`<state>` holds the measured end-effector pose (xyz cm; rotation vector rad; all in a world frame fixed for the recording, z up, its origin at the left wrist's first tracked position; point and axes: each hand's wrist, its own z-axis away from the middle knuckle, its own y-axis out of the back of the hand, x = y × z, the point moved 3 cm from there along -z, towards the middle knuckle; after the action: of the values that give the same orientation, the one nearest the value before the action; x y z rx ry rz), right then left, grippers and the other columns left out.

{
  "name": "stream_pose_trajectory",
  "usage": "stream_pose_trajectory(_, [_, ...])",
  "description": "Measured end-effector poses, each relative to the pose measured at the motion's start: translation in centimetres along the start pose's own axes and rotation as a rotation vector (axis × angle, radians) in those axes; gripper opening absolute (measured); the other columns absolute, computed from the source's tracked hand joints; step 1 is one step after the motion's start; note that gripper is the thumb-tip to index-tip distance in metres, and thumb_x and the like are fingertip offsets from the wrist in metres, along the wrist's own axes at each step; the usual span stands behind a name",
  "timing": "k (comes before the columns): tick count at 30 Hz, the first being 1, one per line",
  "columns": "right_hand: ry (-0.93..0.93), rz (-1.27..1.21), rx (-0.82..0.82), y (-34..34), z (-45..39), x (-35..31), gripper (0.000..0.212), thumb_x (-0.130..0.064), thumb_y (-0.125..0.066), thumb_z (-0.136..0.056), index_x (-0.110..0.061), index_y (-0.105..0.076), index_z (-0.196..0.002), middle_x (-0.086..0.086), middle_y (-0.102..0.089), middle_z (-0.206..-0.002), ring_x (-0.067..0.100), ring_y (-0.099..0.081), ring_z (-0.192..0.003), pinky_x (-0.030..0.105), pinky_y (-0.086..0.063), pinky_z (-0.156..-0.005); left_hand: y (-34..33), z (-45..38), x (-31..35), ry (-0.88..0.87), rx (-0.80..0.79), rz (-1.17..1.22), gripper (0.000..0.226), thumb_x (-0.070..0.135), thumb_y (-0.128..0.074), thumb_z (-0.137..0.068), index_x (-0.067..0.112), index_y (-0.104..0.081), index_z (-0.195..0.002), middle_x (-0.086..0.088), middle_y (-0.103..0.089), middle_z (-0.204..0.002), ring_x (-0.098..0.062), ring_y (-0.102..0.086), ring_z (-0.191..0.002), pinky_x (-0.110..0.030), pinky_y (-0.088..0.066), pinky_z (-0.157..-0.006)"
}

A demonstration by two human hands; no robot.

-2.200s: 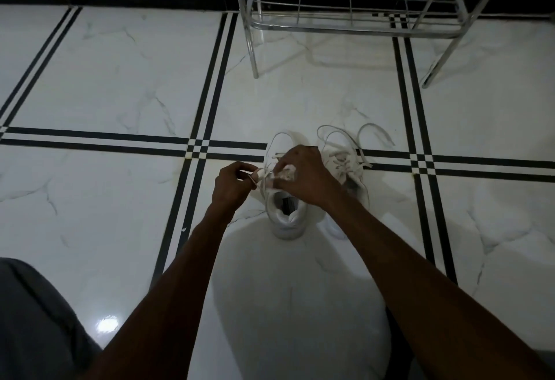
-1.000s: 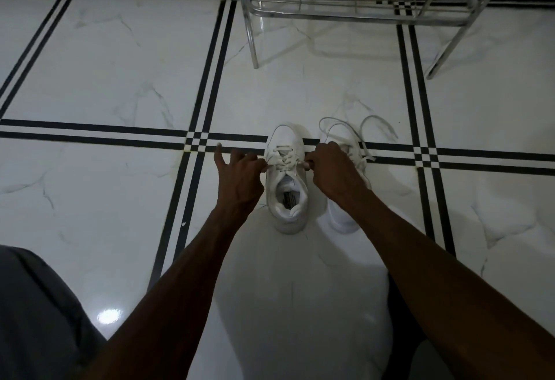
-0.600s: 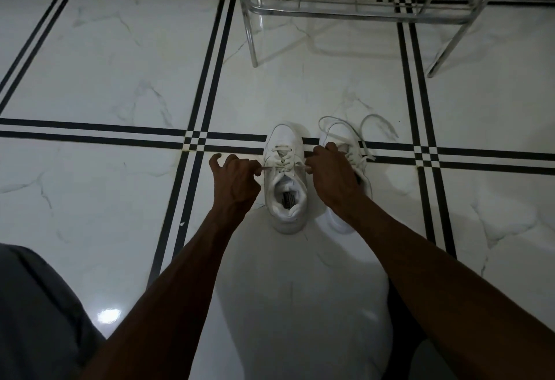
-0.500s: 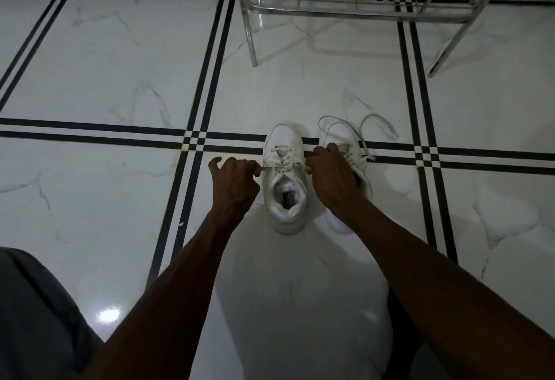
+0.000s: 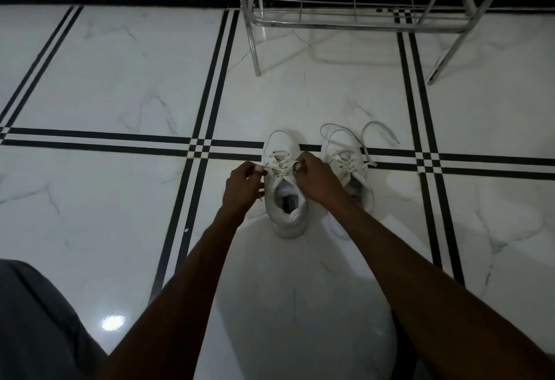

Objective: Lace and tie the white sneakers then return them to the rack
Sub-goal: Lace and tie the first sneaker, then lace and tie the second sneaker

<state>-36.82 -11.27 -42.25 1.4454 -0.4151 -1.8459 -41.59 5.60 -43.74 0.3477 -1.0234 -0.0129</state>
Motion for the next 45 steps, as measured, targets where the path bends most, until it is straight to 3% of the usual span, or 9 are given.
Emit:
stream_pose_trajectory(9, [-0.078,-0.276,-0.100,-1.9,0.3,-1.8,0.026,-0.037,-0.049,-0.093,-0.015,-0.059,-0.103,0.012,-0.068,-0.104,0.035,-0.065,-0.098,0.050,-0.056,-0.084,2.9,-0.8,-0.6,0.028,0.085,0.131,0.026,0.025,-0.048,-0.105,0.007,-0.063,-0.118,-0.010,-0.071,-0.116,-0.028,-0.070,-0.106,-0.047,-0.060,-0.092])
stream_pose_trajectory(17, [-0.082,-0.322,0.040,3.2,0.0,0.7,0.021,-0.016,-0.069,-0.090,-0.009,-0.066,-0.110,0.013,-0.071,-0.107,0.023,-0.070,-0.078,0.050,-0.063,-0.068,0.9,-0.2,3.9,-0.418,0.294,-0.513,0.028,0.033,-0.055,-0.095,0.015,-0.064,-0.115,-0.009,-0.068,-0.115,-0.026,-0.060,-0.110,-0.045,-0.053,-0.092])
stream_pose_trajectory(20, [-0.043,-0.209,0.179,6.9,-0.1,2.6,0.006,-0.015,-0.074,-0.081,-0.014,-0.072,-0.087,0.009,-0.076,-0.089,0.023,-0.074,-0.080,0.042,-0.062,-0.077,-3.0,1.3,6.4,-0.476,0.156,-0.352,0.015,0.019,-0.057,-0.098,0.008,-0.068,-0.102,-0.005,-0.071,-0.096,-0.014,-0.067,-0.080,-0.030,-0.057,-0.078])
stream_pose_trajectory(24, [-0.144,0.038,0.338,10.7,1.3,6.3,0.005,-0.018,-0.076,-0.080,-0.013,-0.074,-0.079,0.003,-0.075,-0.085,0.018,-0.070,-0.084,0.022,-0.046,-0.069,-8.5,2.1,5.5,-0.359,-0.037,-0.292,0.025,0.030,-0.059,-0.095,0.010,-0.073,-0.097,-0.007,-0.076,-0.090,-0.021,-0.073,-0.080,-0.040,-0.059,-0.080])
stream_pose_trajectory(27, [-0.277,-0.132,0.376,11.5,2.3,9.2,0.024,-0.029,-0.079,-0.079,-0.006,-0.073,-0.073,0.007,-0.072,-0.074,0.021,-0.069,-0.072,0.032,-0.056,-0.068,-11.3,2.5,4.6,-0.298,-0.081,-0.314,0.028,0.035,-0.065,-0.095,0.009,-0.076,-0.098,-0.002,-0.076,-0.091,-0.013,-0.068,-0.077,-0.026,-0.049,-0.076])
stream_pose_trajectory(30, [-0.394,-0.480,0.203,10.5,2.7,10.8,0.037,-0.040,-0.073,-0.086,-0.004,-0.074,-0.092,0.015,-0.072,-0.084,0.023,-0.068,-0.076,0.033,-0.059,-0.065,-12.9,2.4,4.8,-0.306,-0.080,-0.306,0.033,0.041,-0.071,-0.091,0.011,-0.076,-0.104,0.001,-0.070,-0.090,-0.011,-0.064,-0.075,-0.022,-0.045,-0.071])
stream_pose_trajectory(33, [-0.303,-0.580,0.123,9.4,3.0,11.0,0.027,-0.034,-0.067,-0.092,-0.010,-0.075,-0.101,0.014,-0.074,-0.097,0.022,-0.069,-0.086,0.034,-0.059,-0.070,-13.6,1.9,5.3,-0.355,-0.113,-0.347,0.037,0.038,-0.078,-0.086,0.014,-0.074,-0.113,-0.002,-0.067,-0.101,-0.016,-0.066,-0.084,-0.023,-0.048,-0.075])
stream_pose_trajectory(37, [-0.196,-0.455,0.176,8.8,2.7,10.4,0.025,-0.035,-0.071,-0.088,-0.016,-0.075,-0.104,0.001,-0.074,-0.099,0.016,-0.068,-0.095,0.036,-0.056,-0.081,-13.8,1.1,6.1,-0.406,-0.123,-0.384,0.023,0.034,-0.078,-0.084,0.014,-0.079,-0.097,-0.005,-0.075,-0.094,-0.018,-0.071,-0.087,-0.028,-0.053,-0.075])
stream_pose_trajectory(45, [-0.077,-0.198,0.342,7.8,2.5,8.5,0.013,-0.023,-0.069,-0.090,-0.010,-0.067,-0.088,0.004,-0.072,-0.086,0.020,-0.068,-0.081,0.042,-0.058,-0.078,-11.8,2.7,5.5,-0.496,0.036,-0.349,0.013,0.014,-0.064,-0.094,0.002,-0.063,-0.090,-0.009,-0.071,-0.081,-0.020,-0.064,-0.076,-0.029,-0.045,-0.068])
